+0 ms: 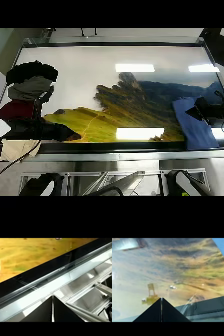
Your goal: Fold the shirts.
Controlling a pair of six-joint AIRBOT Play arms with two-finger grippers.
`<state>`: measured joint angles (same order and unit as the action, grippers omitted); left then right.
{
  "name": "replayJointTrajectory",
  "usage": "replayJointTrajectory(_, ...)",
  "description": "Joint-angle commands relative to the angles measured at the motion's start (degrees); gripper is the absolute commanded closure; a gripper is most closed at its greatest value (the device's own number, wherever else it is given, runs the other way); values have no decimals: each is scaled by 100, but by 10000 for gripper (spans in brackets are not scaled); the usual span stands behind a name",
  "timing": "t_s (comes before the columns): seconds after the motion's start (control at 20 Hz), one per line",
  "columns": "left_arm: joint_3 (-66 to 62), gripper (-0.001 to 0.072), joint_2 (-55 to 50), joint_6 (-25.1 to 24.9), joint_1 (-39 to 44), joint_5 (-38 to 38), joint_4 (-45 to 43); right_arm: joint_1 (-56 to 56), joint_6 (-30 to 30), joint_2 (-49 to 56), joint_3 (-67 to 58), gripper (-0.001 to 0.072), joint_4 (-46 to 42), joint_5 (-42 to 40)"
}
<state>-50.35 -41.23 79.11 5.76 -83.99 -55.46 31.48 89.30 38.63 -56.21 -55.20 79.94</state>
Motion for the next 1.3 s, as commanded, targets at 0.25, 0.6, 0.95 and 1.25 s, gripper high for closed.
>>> replayJointTrajectory(0.25,7,694,22,7,2,192,-11,-4,2,-4,2,690,-2,2)
replayJointTrajectory(0.6,-2017,11,-1351,234,-1272,852,-914,-4,2,-4,2,690,0,2)
replayJointTrajectory(0.95,-4955,13,-4745,-446,-2022,2927,-964,-4,0,-4,2,690,-2,2)
replayJointTrajectory(1.25,-7274,13,-8144,-627,-1279,3976,-2479,-4,0,-4,2,690,-2,2)
